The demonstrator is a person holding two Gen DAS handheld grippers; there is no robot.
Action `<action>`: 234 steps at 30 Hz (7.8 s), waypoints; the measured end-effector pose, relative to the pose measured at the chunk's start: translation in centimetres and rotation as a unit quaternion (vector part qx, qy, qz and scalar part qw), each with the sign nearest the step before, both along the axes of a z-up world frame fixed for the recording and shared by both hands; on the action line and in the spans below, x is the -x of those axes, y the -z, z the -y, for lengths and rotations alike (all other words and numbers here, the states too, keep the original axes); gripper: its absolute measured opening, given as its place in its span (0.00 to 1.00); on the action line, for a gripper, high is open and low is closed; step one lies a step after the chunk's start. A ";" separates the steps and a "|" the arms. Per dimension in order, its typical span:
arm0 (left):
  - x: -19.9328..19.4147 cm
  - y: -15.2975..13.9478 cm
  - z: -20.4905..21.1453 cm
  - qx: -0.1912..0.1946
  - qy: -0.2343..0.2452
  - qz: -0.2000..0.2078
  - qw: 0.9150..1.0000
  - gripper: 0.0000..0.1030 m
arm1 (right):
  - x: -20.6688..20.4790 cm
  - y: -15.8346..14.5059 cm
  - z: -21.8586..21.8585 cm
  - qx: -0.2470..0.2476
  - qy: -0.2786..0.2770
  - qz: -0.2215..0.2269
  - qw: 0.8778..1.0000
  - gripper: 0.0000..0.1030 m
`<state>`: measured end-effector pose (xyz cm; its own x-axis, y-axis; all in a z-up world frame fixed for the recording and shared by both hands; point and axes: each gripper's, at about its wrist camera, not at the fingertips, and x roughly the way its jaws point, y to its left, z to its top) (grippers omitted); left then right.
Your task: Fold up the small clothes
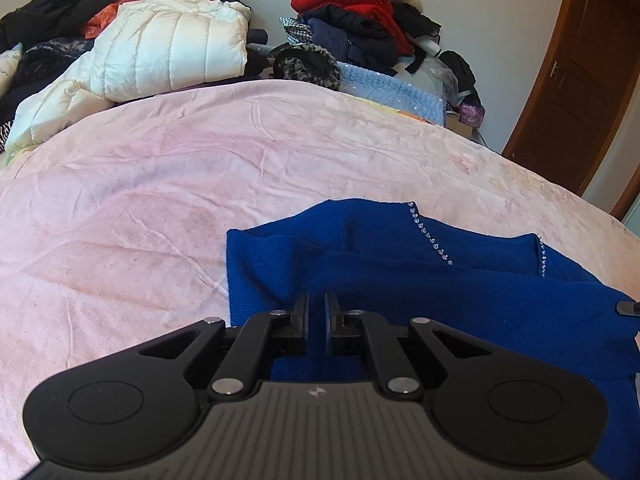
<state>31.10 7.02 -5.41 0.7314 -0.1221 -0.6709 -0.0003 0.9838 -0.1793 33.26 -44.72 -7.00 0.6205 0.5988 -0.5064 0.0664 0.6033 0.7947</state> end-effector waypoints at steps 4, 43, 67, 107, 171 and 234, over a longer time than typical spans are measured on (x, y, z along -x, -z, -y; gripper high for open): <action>-0.7 0.2 1.1 -0.007 0.011 -0.001 1.000 0.07 | 1.1 0.7 1.8 -0.005 0.012 0.000 1.000 0.12; 0.2 2.8 8.1 -0.146 0.090 0.017 0.985 0.09 | 2.0 -1.1 -7.4 0.264 -0.095 0.063 0.958 0.30; 26.6 2.8 -8.6 0.296 -0.032 -0.109 0.948 0.91 | 31.7 2.9 -4.1 -0.067 -0.046 -0.084 0.993 0.57; 29.1 5.9 -10.5 0.332 0.032 -0.237 0.912 0.04 | 38.2 1.7 -2.4 -0.013 -0.016 -0.084 0.996 0.08; 32.3 2.3 -3.8 0.069 0.062 -0.214 0.972 0.08 | 38.6 4.5 -3.5 -0.004 -0.044 -0.077 0.996 0.05; 8.0 -4.3 -9.2 0.394 0.037 -0.069 0.916 0.05 | 16.2 -1.2 1.7 -0.251 0.025 0.082 0.964 0.10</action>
